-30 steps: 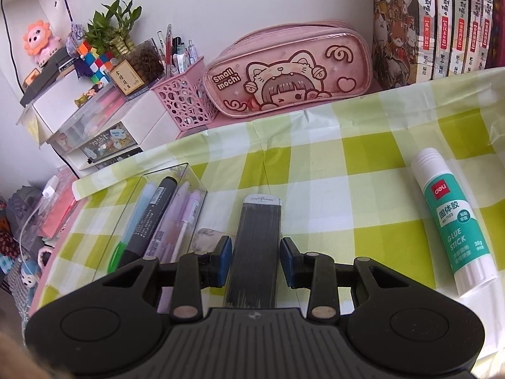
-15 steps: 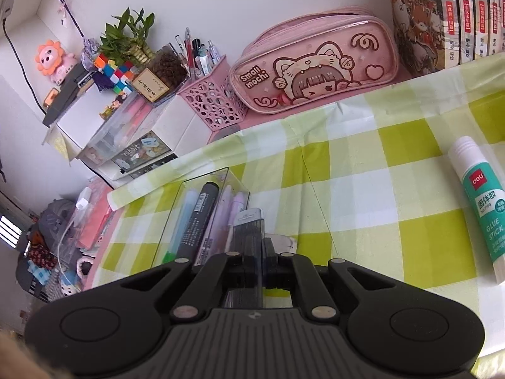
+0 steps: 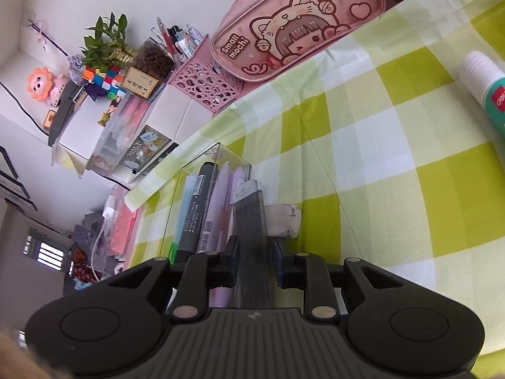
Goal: Organize stationery
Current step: 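Lift the grey refill pack with the right tool and carry it over the box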
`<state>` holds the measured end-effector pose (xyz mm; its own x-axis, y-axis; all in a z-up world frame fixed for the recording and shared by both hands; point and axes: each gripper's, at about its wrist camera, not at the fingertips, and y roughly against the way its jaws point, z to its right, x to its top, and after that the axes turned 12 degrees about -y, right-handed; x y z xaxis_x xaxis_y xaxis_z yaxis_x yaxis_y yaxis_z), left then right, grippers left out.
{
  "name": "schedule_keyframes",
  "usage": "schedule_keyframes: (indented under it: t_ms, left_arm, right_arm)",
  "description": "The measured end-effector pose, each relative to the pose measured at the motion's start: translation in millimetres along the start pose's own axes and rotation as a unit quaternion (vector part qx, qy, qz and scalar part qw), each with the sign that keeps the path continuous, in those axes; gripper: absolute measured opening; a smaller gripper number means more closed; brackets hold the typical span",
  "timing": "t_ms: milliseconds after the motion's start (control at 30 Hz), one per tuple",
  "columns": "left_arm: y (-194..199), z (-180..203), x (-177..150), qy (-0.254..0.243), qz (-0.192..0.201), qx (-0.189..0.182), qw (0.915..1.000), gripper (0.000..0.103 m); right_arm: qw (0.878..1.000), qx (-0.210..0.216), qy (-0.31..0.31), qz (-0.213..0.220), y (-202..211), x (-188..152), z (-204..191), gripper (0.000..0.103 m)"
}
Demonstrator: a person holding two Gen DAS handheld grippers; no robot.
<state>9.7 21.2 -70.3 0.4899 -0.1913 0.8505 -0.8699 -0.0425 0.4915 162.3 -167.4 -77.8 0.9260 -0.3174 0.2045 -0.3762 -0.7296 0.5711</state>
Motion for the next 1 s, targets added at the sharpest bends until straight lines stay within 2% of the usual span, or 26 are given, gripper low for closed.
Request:
schedule_keyframes:
  t_ms: [67, 200, 500, 700, 867, 1000]
  left_arm:
    - [0, 0, 0, 0.000, 0.000, 0.000, 1.0000, 0.073]
    - [0, 0, 0, 0.000, 0.000, 0.000, 1.0000, 0.073]
    - [0, 0, 0, 0.000, 0.000, 0.000, 1.0000, 0.073]
    - [0, 0, 0, 0.000, 0.000, 0.000, 1.0000, 0.073]
    - [0, 0, 0, 0.000, 0.000, 0.000, 1.0000, 0.073]
    - [0, 0, 0, 0.000, 0.000, 0.000, 1.0000, 0.073]
  right_arm:
    - [1.000, 0.003, -0.002, -0.004, -3, -1, 0, 0.038]
    - [1.000, 0.018, -0.003, -0.008, -4, -3, -2, 0.031]
    - [1.000, 0.002, 0.007, 0.019, 8, -3, -11, 0.030]
    - [0.999, 0.012, 0.004, 0.044, 23, 4, -23, 0.029]
    - [0.999, 0.022, 0.007, 0.048, 23, 5, -44, 0.029]
    - [0.999, 0.011, 0.013, 0.043, 11, 3, -59, 0.029]
